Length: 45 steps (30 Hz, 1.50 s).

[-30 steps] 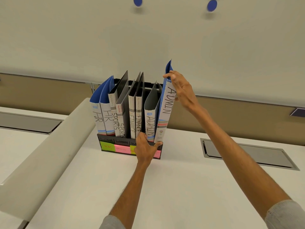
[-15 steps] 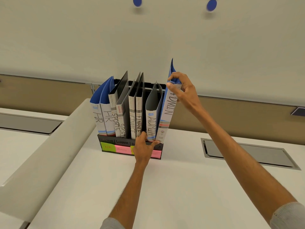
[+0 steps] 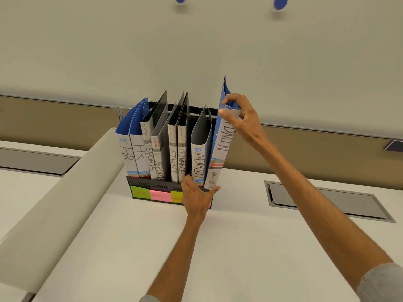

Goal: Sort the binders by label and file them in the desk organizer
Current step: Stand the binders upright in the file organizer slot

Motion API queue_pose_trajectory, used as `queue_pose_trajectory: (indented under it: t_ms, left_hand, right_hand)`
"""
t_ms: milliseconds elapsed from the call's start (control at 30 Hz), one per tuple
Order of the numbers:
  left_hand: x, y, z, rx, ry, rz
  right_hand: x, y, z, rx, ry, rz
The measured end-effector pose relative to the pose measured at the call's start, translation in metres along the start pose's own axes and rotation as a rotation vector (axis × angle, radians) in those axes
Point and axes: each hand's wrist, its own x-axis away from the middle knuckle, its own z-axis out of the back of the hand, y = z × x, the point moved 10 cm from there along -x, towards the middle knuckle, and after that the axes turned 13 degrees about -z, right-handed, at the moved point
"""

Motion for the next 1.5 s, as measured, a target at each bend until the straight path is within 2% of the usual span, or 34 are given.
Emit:
queue_pose_trajectory:
  t_ms: [567, 800, 1067, 1167, 1400, 1500]
  left_hand:
    - [-0.015, 0.006, 0.012, -0.162, -0.008, -0.065]
    - [-0.014, 0.007, 0.010, -0.156, -0.029, -0.028]
    - [-0.006, 0.001, 0.015, -0.030, -0.008, -0.125]
    - [-0.006, -0.001, 0.013, -0.040, -0.032, -0.100]
    - [-0.012, 0.009, 0.011, -0.188, -0.057, 0.025]
    - [-0.015, 0.007, 0.008, -0.208, -0.068, 0.045]
  right_hand:
    - [0.008, -0.027, -0.014, 0.135, -0.037, 0.182]
    - [0.010, -0.014, -0.005, 0.070, 0.000, 0.104]
    - [0.013, -0.003, 0.001, 0.015, 0.043, -0.002]
    - [0.010, -0.008, -0.004, 0.002, 0.036, -0.016]
    - [-0.008, -0.019, -0.039, 0.096, -0.040, 0.013]
    - [-0.011, -0.016, -0.041, 0.253, -0.057, 0.020]
